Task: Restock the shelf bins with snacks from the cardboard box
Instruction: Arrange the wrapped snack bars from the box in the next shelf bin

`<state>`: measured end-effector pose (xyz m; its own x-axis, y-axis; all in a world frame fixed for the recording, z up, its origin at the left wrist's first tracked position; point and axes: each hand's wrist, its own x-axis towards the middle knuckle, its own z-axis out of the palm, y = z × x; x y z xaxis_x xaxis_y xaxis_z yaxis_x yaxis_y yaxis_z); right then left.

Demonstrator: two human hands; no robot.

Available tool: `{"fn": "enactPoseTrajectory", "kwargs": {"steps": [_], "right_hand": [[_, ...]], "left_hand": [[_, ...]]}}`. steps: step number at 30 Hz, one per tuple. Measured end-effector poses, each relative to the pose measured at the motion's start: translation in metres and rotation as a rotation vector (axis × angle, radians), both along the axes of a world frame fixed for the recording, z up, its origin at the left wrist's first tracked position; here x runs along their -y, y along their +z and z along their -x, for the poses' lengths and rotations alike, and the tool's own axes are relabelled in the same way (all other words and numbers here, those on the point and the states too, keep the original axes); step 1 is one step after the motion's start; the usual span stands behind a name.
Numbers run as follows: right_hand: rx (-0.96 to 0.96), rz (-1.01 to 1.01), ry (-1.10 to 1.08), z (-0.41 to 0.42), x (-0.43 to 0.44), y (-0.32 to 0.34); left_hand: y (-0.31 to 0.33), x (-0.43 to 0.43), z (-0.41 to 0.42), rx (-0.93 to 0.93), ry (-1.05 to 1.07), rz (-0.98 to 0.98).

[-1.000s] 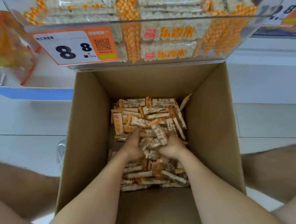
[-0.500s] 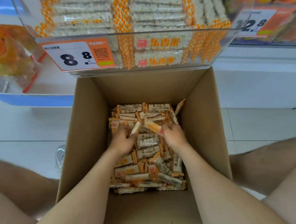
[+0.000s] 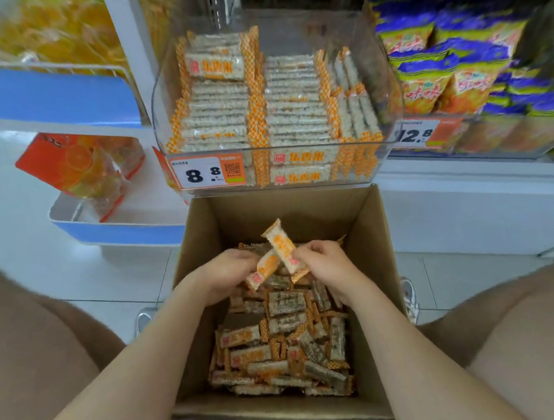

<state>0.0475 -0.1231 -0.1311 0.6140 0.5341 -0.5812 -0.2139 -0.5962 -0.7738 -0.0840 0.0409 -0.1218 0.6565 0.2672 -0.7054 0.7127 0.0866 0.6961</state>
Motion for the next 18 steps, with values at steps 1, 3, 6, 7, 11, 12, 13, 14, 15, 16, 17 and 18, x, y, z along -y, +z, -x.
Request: {"fn": "enactPoseTrajectory", "kwargs": {"steps": [1, 3, 6, 7, 11, 12, 13, 14, 15, 16, 17, 18], "right_hand": [[-0.002, -0.015, 0.008, 0.001, 0.001, 0.010], [0.023, -0.035, 0.052, 0.006, 0.003, 0.026], [0.188, 0.004, 0.177, 0.016, 0.002, 0.043], [0.224, -0.014, 0.222, 0.020, 0.002, 0.049], [0.151, -0.243, 0.243, 0.034, 0.003, 0.080], [0.082, -0.301, 0.187, 0.036, 0.004, 0.089], [0.025, -0.360, 0.137, 0.038, 0.005, 0.099], [0.026, -0.401, 0.096, 0.040, 0.007, 0.106], [0.101, -0.413, 0.064, 0.040, 0.007, 0.112], [0.212, -0.411, 0.051, 0.039, 0.007, 0.116], [0.321, -0.409, 0.053, 0.039, 0.006, 0.122], [0.404, -0.409, 0.052, 0.039, 0.006, 0.130]], "left_hand": [[0.010, -0.002, 0.000, 0.004, -0.052, -0.027], [0.030, -0.007, 0.001, 0.029, -0.140, -0.068], [0.056, -0.015, 0.004, 0.042, -0.266, -0.075], [0.065, -0.016, 0.005, 0.041, -0.309, -0.085], [0.107, -0.021, 0.009, 0.063, -0.430, -0.157], [0.117, -0.023, 0.011, 0.082, -0.441, -0.170], [0.128, -0.023, 0.014, 0.108, -0.437, -0.169], [0.137, -0.023, 0.016, 0.136, -0.421, -0.159], [0.146, -0.023, 0.018, 0.163, -0.383, -0.147], [0.154, -0.022, 0.021, 0.193, -0.325, -0.132], [0.160, -0.021, 0.023, 0.230, -0.270, -0.109], [0.166, -0.020, 0.025, 0.275, -0.245, -0.102]]}}
